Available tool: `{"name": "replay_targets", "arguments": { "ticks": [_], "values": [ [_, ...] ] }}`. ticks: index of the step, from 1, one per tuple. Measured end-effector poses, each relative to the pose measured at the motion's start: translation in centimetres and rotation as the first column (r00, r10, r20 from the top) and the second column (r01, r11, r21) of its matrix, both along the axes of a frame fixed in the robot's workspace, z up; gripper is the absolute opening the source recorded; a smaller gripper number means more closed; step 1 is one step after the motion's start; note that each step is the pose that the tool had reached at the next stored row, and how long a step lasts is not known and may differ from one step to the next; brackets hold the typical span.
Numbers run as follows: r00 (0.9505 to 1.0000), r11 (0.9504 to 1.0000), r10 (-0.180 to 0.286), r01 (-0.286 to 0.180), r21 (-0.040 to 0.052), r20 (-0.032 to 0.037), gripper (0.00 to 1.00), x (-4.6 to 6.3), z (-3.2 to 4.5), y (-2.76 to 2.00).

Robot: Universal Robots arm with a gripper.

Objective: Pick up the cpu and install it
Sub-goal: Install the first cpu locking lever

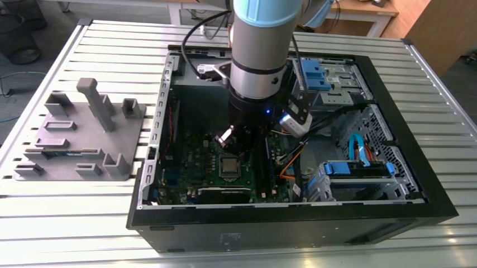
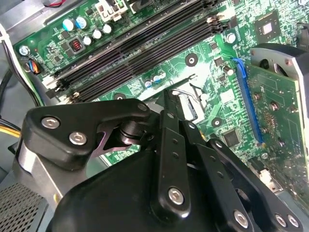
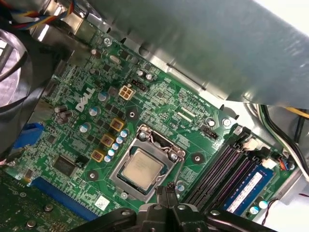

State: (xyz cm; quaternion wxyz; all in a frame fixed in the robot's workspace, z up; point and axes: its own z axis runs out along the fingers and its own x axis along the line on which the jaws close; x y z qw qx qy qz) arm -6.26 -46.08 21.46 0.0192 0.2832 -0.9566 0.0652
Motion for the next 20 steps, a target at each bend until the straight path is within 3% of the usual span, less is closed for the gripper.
{"name": "replay_targets", "arguments": {
  "ticks": [14,20],
  "values": [
    [1.0000,1.0000,0.000,0.000,-0.0009,0.0001,0.11,0.00,-0.18,-0.02],
    [1.0000,1.0000,-0.001,0.001,-0.0024,0.0002,0.11,0.00,-0.69,-0.05]
  ]
}}
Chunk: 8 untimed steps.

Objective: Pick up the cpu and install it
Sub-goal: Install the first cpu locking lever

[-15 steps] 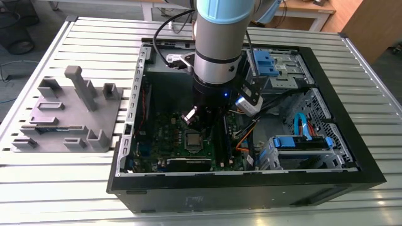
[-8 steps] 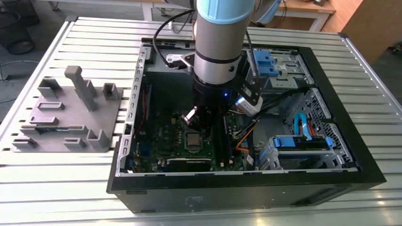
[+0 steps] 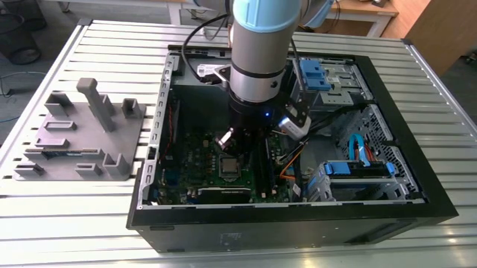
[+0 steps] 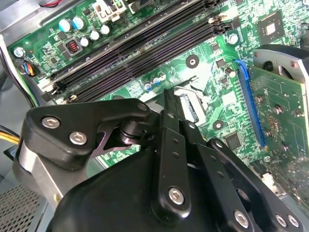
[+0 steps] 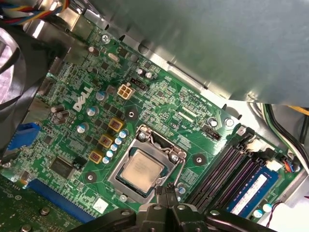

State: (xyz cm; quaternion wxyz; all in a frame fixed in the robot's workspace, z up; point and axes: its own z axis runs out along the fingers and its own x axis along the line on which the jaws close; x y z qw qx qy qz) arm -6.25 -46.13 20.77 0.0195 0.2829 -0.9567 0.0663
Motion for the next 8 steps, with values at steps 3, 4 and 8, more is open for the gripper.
{"name": "replay_targets", "arguments": {
  "ticks": [3,4,8],
  "values": [
    [1.0000,1.0000,-0.002,0.002,-0.0016,0.0000,0.11,0.00,-0.26,-0.09],
    [1.0000,1.0000,-0.004,0.004,-0.0022,0.0000,0.11,0.00,-0.31,-0.13],
    [0.9998,0.9998,-0.018,0.018,-0.0022,0.0001,0.11,0.00,-0.42,-0.32]
  ]
}}
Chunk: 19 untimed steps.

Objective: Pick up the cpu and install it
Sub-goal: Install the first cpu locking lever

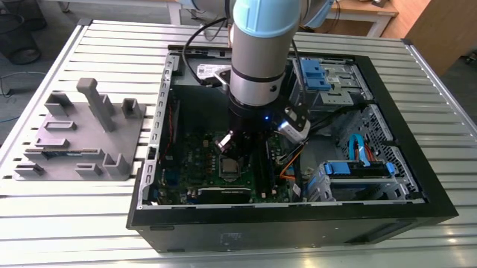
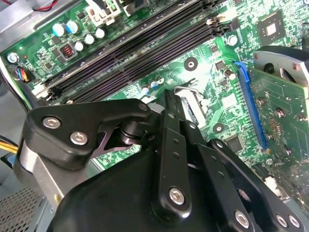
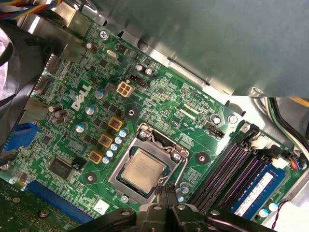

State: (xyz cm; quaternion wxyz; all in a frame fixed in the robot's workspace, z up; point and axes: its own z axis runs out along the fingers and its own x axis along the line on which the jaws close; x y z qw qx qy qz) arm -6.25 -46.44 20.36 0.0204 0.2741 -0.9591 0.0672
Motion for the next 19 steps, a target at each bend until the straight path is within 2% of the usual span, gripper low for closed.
{"name": "replay_targets", "arguments": {
  "ticks": [8,14,19],
  "values": [
    [0.9988,0.9988,-0.049,0.049,-0.0006,0.0000,0.11,0.01,-0.16,-0.20],
    [0.9980,0.9980,-0.064,0.064,-0.0010,-0.0001,0.11,0.28,-0.42,-0.32],
    [0.9977,0.9977,-0.068,0.068,-0.0009,0.0001,0.11,0.37,-0.63,-0.81]
  ]
}}
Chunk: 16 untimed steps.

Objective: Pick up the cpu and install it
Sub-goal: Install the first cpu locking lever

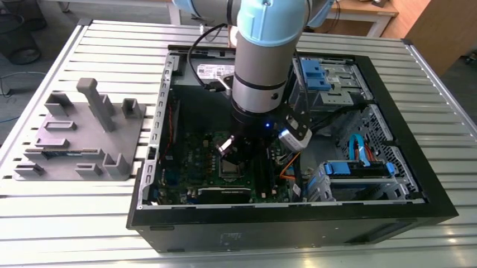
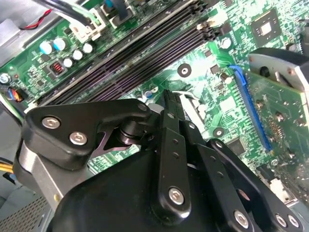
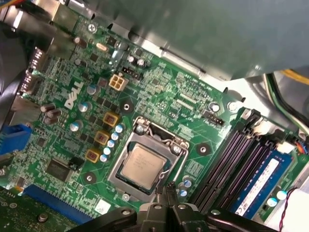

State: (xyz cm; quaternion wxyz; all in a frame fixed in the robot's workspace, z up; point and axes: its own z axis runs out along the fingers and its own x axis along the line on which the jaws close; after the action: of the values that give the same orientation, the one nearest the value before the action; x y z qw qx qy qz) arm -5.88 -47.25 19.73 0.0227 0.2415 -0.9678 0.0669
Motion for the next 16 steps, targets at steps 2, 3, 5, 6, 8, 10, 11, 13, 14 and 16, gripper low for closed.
{"name": "replay_targets", "arguments": {
  "ticks": [2,3,5,6,8,10,11,13,14,16],
  "values": [
    [1.0000,1.0000,0.000,0.000,0.0001,0.0006,0.11,0.00,-0.07,-0.23],
    [1.0000,1.0000,0.000,0.000,0.0000,0.0014,0.11,0.00,-0.12,-0.35],
    [1.0000,1.0000,0.000,0.000,-0.0001,0.0046,0.11,-0.01,-0.27,-0.59],
    [1.0000,1.0000,0.000,0.000,-0.0003,0.0066,0.11,-0.01,-0.35,-0.67],
    [1.0000,1.0000,0.000,0.000,-0.0001,0.0098,0.11,-0.01,-0.46,-0.73],
    [0.9999,1.0000,0.000,0.000,0.0000,0.0112,0.11,0.00,-0.54,-0.76],
    [0.9999,1.0000,0.000,0.000,-0.0001,0.0115,0.11,0.00,-0.58,-0.77],
    [0.9999,1.0000,0.000,0.000,-0.0002,0.0118,0.11,0.02,-0.65,-0.79],
    [0.9999,1.0000,0.000,0.000,-0.0002,0.0120,0.11,0.03,-0.69,-0.79],
    [0.9999,1.0000,0.000,0.000,-0.0003,0.0122,0.11,0.08,-0.78,-0.81]
  ]
}}
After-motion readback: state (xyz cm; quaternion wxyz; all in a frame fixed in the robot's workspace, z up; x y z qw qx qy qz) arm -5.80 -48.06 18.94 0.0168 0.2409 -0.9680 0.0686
